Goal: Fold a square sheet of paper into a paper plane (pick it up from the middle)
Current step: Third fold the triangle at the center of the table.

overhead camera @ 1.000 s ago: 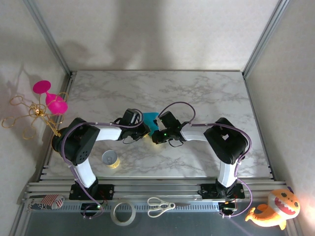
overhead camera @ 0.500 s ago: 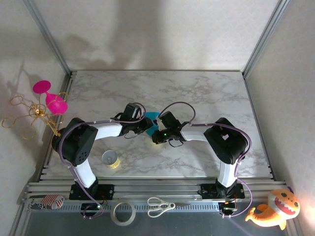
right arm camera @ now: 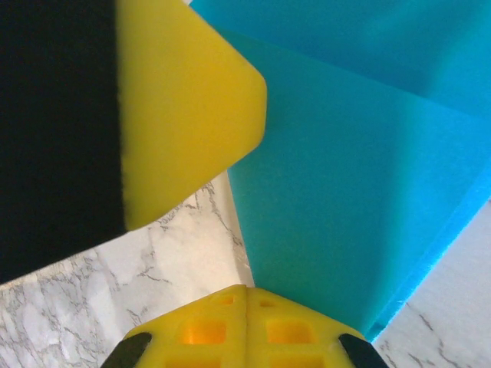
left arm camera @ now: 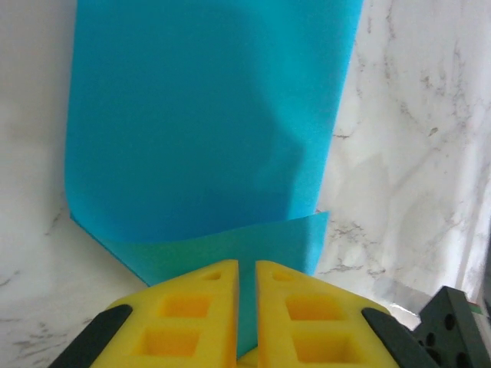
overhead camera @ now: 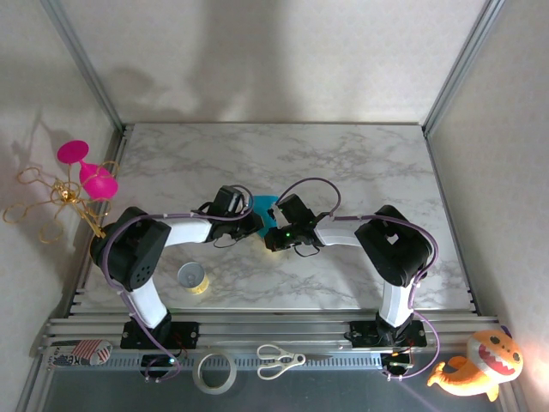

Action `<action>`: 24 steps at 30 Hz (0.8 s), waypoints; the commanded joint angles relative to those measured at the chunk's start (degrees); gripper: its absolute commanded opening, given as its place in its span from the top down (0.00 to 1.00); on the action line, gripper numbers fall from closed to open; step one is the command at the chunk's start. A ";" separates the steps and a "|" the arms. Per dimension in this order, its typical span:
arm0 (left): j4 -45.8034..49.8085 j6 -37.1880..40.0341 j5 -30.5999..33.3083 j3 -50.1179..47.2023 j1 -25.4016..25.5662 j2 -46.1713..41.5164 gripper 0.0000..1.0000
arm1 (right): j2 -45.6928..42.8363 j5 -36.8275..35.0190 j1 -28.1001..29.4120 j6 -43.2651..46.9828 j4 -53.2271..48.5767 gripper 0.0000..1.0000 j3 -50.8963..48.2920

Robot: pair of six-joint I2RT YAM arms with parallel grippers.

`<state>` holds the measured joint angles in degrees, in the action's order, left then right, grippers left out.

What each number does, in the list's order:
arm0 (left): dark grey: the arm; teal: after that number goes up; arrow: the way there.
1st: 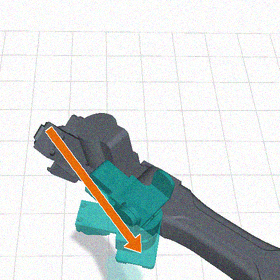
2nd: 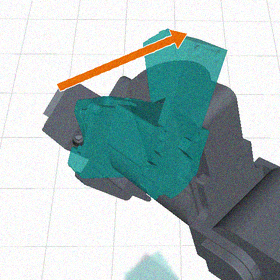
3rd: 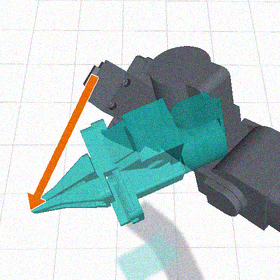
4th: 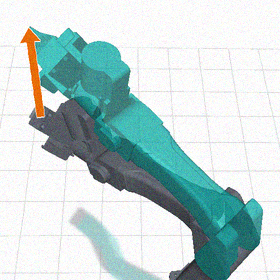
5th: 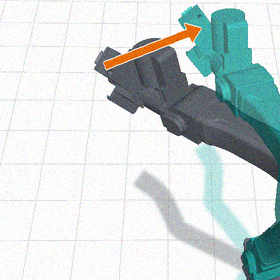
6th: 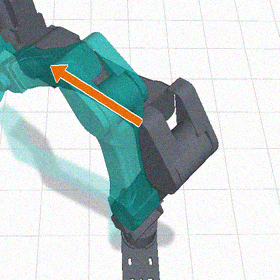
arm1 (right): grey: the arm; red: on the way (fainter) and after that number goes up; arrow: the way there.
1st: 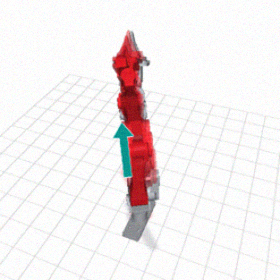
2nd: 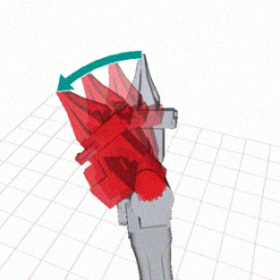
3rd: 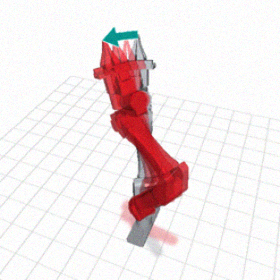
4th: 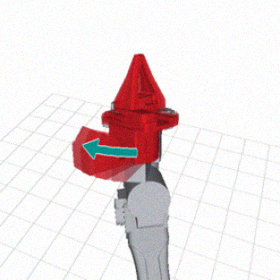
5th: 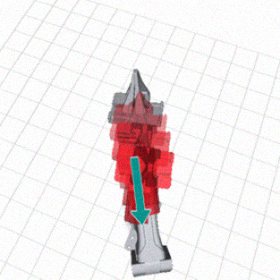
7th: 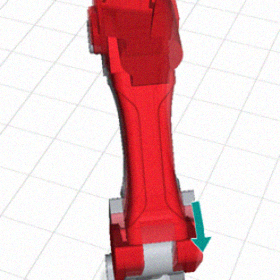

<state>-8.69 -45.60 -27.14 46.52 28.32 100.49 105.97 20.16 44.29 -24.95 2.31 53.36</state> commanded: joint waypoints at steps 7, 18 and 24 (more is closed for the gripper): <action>4.86 5.92 5.07 2.52 -2.22 2.99 0.86 | 3.36 -2.96 0.33 0.26 -8.43 0.98 -1.94; 9.85 11.91 7.65 6.71 -9.26 3.38 0.86 | 3.71 -3.47 0.35 0.75 -9.07 0.99 -2.48; 5.63 3.38 2.82 6.76 -7.32 -1.61 0.86 | 4.31 -2.77 0.35 0.49 -8.99 0.99 -1.73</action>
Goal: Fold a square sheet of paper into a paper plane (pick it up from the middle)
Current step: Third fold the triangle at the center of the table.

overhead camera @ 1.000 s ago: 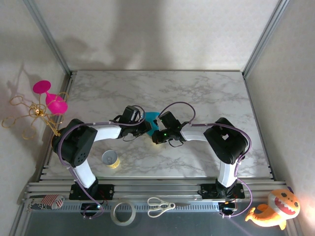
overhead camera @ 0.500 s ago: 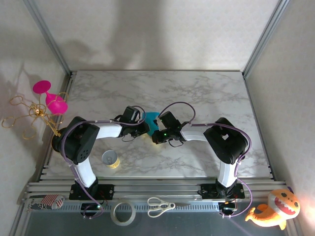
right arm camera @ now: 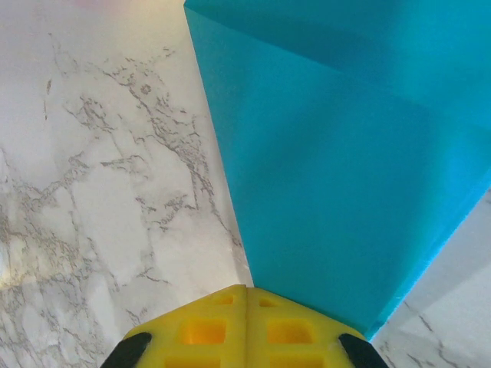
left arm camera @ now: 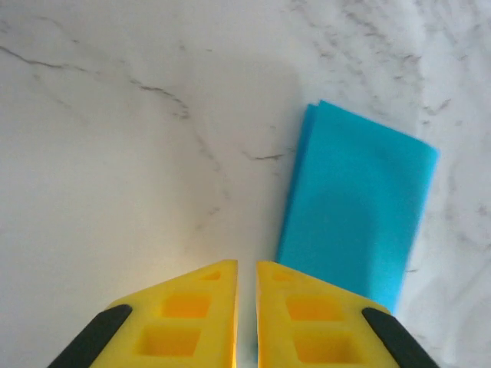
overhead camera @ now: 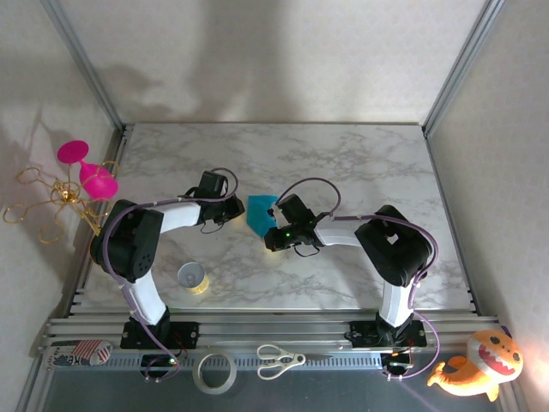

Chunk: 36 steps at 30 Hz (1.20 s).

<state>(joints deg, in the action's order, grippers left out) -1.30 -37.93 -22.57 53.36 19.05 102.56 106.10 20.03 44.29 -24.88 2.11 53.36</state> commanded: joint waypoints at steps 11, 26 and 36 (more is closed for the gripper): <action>-8.05 -11.73 -2.36 -7.58 9.29 -5.53 0.88 | 4.87 -1.76 0.28 0.80 -8.88 0.99 -1.16; -5.34 -11.53 0.47 -4.85 9.78 0.87 0.90 | -2.09 2.55 -0.71 0.36 -4.51 0.95 1.67; -2.31 -11.55 2.10 -4.67 9.77 2.16 0.90 | 1.06 1.60 -0.87 -0.70 -4.22 0.96 5.19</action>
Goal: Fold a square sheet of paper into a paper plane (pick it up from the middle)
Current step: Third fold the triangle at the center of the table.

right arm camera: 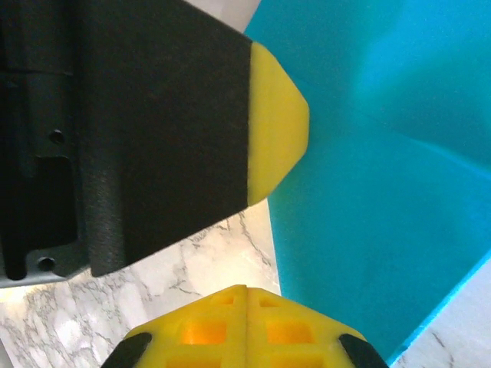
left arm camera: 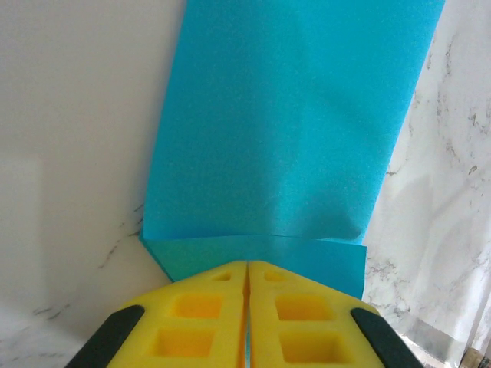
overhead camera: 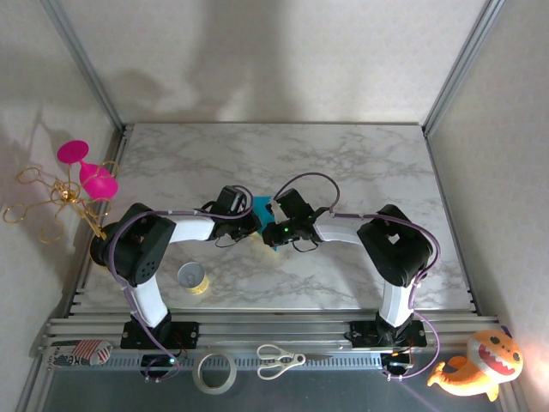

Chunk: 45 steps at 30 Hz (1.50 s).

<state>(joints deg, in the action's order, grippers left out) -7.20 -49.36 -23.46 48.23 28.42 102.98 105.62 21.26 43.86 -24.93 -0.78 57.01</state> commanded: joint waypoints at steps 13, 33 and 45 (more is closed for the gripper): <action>7.41 1.45 5.97 0.33 0.40 2.31 0.91 | 2.83 -0.79 -0.38 -1.36 -2.83 0.97 -0.42; 8.98 3.04 6.18 1.70 0.40 3.11 0.91 | -11.19 0.23 -0.96 2.03 1.38 0.98 -7.05; 8.22 2.78 4.59 2.04 0.58 2.45 0.90 | 0.85 -2.62 -0.97 0.79 0.13 1.00 -0.91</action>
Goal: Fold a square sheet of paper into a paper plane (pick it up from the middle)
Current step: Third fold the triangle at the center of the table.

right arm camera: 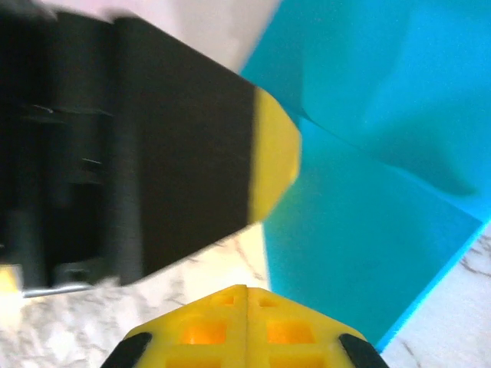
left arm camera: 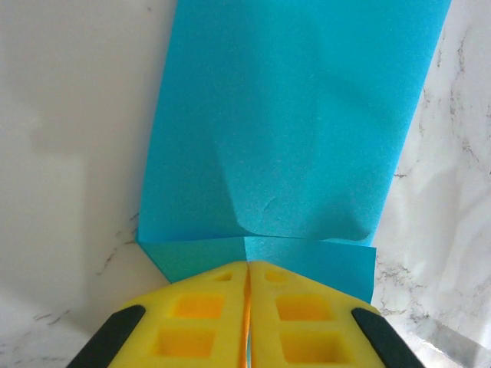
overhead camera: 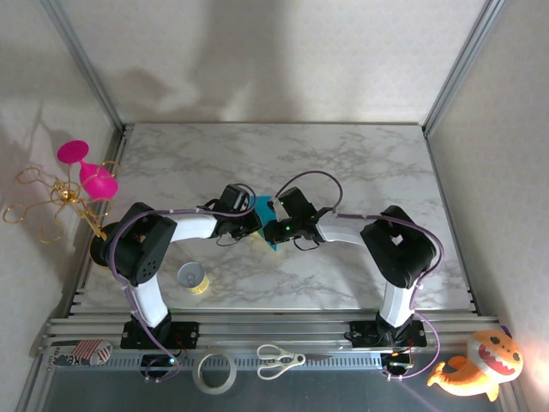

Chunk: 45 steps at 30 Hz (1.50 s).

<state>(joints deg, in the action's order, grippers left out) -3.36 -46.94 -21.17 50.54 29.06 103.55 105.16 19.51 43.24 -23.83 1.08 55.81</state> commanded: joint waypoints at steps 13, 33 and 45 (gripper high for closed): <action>0.72 1.07 -4.27 0.51 0.90 -5.13 0.87 | 3.36 -2.81 -0.43 0.14 -5.01 1.00 -1.61; 14.78 13.07 7.78 4.71 -4.45 2.06 0.89 | 2.79 -3.01 -0.38 0.58 -5.75 1.00 -4.34; 11.91 11.01 1.46 8.20 -6.57 -2.86 0.87 | 3.28 -1.76 -0.35 -0.88 -4.60 1.00 -3.84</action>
<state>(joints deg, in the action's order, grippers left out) 10.04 -33.93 -16.64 59.75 20.69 103.96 106.61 19.35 43.11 -24.03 3.64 53.82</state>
